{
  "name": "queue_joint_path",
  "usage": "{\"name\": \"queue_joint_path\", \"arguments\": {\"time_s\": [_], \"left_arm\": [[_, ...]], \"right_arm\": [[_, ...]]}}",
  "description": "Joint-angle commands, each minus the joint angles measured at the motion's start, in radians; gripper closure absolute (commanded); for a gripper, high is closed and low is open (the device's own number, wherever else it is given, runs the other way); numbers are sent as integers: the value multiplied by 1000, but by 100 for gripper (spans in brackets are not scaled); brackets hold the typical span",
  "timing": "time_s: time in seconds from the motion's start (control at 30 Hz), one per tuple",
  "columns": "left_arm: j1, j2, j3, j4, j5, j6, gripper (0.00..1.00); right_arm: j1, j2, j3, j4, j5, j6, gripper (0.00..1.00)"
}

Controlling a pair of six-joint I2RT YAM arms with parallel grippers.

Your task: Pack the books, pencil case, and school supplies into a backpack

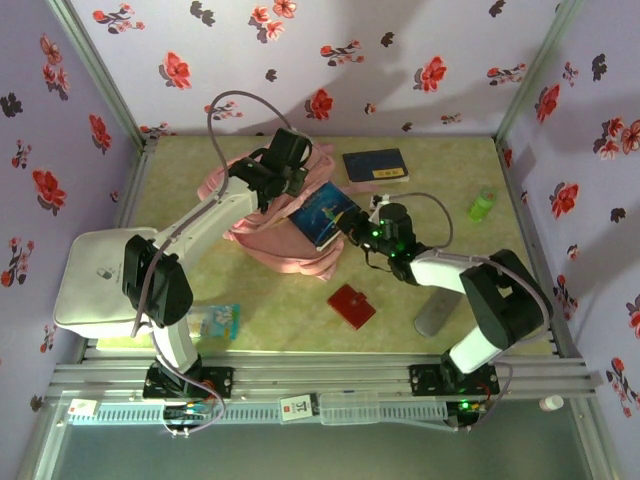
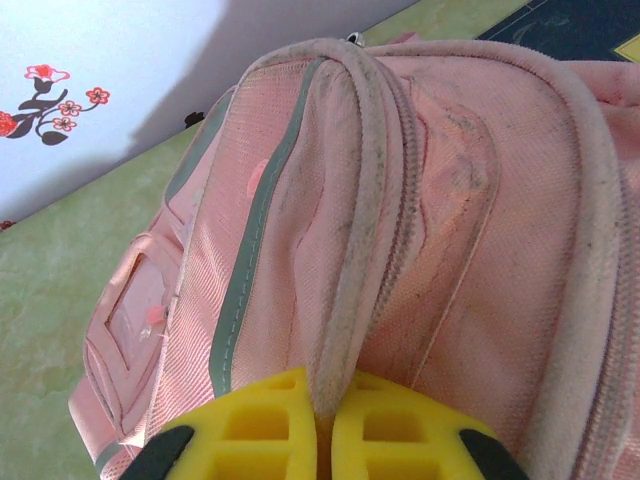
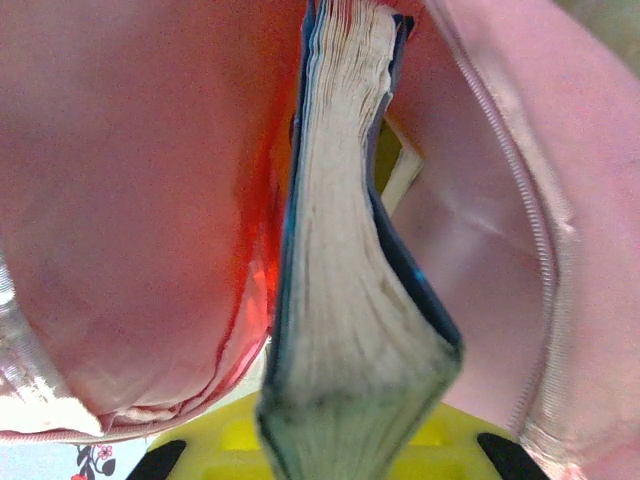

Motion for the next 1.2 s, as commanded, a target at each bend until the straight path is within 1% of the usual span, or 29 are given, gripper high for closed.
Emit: {"name": "queue_joint_path", "arguments": {"time_s": [0.0,0.17,0.27,0.43,0.53,0.63,0.77,0.9,1.1,1.17], "left_arm": [[-6,-56,52,129,-12,-49,100],[-6,-59,51,127,-6,-60,100],[-3,-62,47,126,-1,-76,100],[16,-74,39,121,75,-123,100],[38,-87,28,123,114,-163,100],[60,-100,24,120,152,-194,100],[79,-115,24,113,186,-213,100],[89,-119,24,112,202,-224,100],[95,-115,17,111,217,-241,100],[98,-116,11,110,218,-245,100]], "right_arm": [[18,40,81,64,13,27,90],[31,145,208,-138,49,105,90],[39,218,272,-161,54,160,89],[76,315,391,-234,123,189,88],[87,380,463,-239,139,235,89],[96,429,513,-199,153,280,88],[106,461,571,-192,166,275,86],[112,503,625,-182,150,279,85],[128,559,685,-177,134,286,80],[128,570,697,-175,123,286,75]]}}
